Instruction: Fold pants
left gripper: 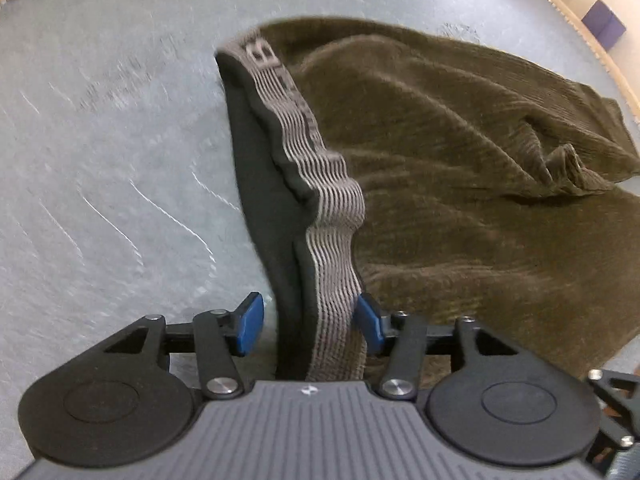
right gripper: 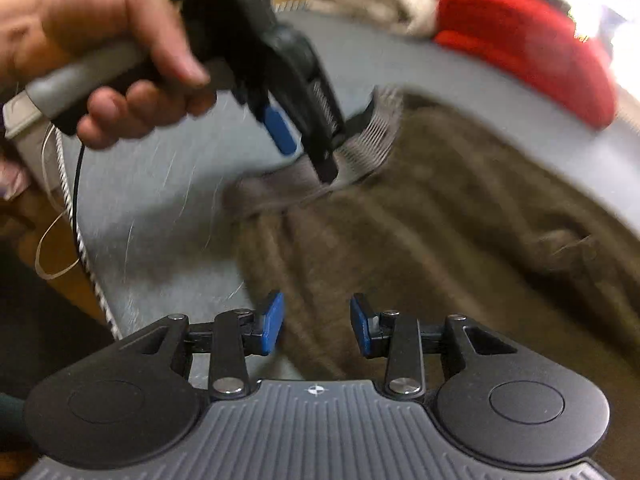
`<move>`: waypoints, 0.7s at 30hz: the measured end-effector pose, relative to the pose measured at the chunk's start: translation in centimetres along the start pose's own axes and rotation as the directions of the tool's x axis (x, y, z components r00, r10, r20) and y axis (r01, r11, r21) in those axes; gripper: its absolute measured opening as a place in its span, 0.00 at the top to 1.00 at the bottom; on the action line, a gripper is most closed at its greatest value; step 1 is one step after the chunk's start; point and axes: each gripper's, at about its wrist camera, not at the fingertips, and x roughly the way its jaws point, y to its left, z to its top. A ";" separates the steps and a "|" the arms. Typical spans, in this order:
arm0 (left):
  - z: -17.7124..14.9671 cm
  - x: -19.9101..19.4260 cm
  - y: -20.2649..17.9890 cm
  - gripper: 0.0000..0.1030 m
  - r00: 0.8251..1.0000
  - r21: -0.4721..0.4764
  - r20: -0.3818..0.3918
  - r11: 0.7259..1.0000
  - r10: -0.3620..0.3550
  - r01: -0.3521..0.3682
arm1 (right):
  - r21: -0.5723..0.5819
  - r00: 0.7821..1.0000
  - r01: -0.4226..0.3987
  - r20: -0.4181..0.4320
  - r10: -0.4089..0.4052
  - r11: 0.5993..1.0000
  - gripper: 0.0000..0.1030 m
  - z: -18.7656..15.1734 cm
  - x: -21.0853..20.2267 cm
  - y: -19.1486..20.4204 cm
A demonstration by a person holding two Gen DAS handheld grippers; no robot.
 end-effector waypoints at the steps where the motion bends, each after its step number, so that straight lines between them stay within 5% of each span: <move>1: -0.1 0.4 0.2 0.41 1.000 -0.007 -0.010 1.000 -0.022 0.022 | -0.007 1.000 -0.001 0.001 0.001 1.000 0.62 -0.2 0.4 0.1; 9: -0.7 1.3 1.0 0.42 0.998 -0.017 -0.019 0.998 -0.059 0.059 | -0.154 0.998 -0.022 -0.058 0.013 0.988 0.50 0.3 3.3 1.3; 16: -0.7 1.0 0.4 0.63 0.998 0.020 -0.015 0.998 -0.065 0.066 | -0.235 0.998 -0.038 -0.058 0.025 0.971 0.44 -0.1 3.7 2.0; 19: -0.6 0.8 -0.1 0.67 0.998 0.051 -0.011 0.997 -0.057 0.057 | -0.243 0.999 -0.010 -0.041 0.000 0.970 0.62 -0.2 3.6 2.1; 21: -0.6 0.7 -0.5 0.70 0.999 0.074 -0.006 0.996 -0.049 0.049 | -0.241 1.000 0.003 -0.026 -0.010 0.971 0.82 -0.2 3.4 1.6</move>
